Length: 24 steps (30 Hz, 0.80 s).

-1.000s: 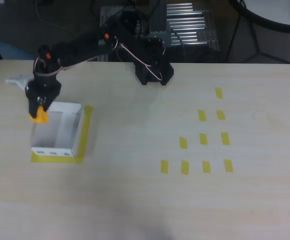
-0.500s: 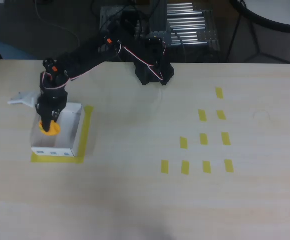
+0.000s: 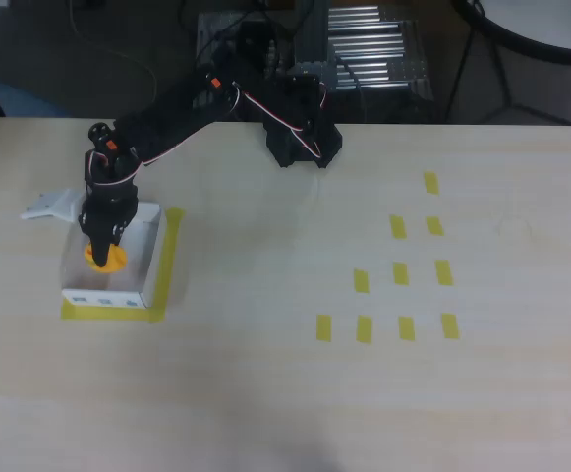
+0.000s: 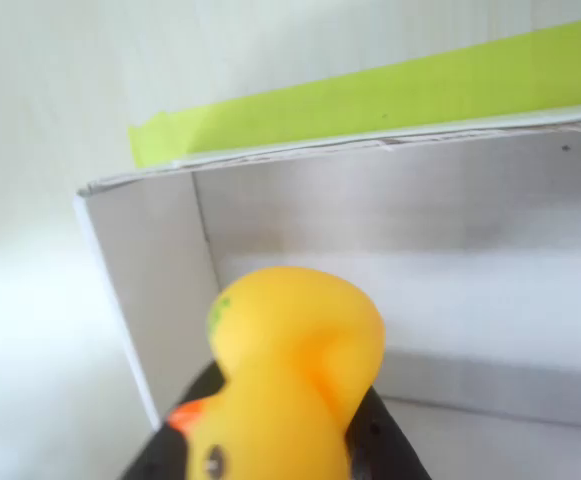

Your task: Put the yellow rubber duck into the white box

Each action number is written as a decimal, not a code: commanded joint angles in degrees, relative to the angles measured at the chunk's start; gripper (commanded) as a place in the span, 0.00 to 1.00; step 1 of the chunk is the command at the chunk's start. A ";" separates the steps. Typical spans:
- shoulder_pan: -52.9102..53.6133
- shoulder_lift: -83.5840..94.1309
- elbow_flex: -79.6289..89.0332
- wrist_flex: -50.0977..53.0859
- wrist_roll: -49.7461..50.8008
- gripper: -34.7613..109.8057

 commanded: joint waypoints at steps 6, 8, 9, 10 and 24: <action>0.09 2.29 0.70 1.05 -5.19 0.40; 0.09 2.37 0.79 1.05 -5.62 0.42; 0.09 2.37 0.88 1.05 -5.89 0.42; 0.09 2.46 0.88 1.05 -5.98 0.42; 0.44 5.45 3.25 0.26 -8.53 0.55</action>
